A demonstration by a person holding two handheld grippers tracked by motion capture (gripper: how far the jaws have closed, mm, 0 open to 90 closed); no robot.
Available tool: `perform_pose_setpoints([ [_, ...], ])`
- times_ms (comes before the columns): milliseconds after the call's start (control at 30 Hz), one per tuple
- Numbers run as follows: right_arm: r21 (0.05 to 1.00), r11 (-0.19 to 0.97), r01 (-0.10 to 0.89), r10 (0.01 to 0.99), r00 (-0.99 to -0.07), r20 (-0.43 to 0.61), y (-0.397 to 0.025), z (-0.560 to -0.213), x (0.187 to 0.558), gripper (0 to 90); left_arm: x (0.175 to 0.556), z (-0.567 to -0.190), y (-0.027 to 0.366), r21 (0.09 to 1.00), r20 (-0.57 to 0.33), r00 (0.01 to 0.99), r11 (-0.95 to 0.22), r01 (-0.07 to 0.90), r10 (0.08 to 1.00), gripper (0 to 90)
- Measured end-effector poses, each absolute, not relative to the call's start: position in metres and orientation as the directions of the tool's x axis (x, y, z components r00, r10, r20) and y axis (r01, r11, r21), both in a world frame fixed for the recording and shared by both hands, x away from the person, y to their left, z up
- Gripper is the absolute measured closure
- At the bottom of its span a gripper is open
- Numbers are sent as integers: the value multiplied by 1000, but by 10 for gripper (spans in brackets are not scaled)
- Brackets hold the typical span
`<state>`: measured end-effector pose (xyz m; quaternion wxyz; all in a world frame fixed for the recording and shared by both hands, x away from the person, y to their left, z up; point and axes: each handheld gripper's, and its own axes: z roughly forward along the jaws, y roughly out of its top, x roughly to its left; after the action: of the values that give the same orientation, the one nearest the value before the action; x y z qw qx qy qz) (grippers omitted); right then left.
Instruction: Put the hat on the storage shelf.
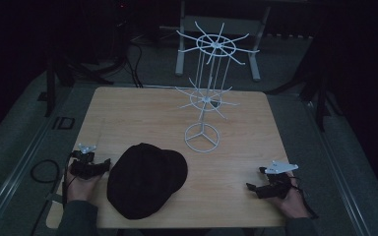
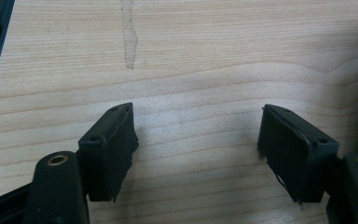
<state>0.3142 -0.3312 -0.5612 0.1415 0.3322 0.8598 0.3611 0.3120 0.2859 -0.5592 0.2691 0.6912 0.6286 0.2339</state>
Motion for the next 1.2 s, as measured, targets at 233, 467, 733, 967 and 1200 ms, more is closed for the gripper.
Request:
perform_pose_setpoints([
  [233,719,512,470,679,-734,-3,-332,-561,314,135,308,-555,287,656,-23,122,-77,751,992,578],
  [467,721,509,471,681,-732,-3,-332,-561,314,139,304,-541,287,672,-82,137,-47,739,987,573],
  [733,721,509,471,681,-732,-3,-332,-561,314,139,297,-517,272,688,-96,216,-93,720,972,523],
  [967,720,508,473,683,-731,-1,-332,-561,314,139,291,-516,261,670,-123,250,-106,735,960,484],
  [1200,722,507,472,684,-730,-3,-332,-561,314,139,282,-519,255,655,-144,271,-113,747,952,434],
])
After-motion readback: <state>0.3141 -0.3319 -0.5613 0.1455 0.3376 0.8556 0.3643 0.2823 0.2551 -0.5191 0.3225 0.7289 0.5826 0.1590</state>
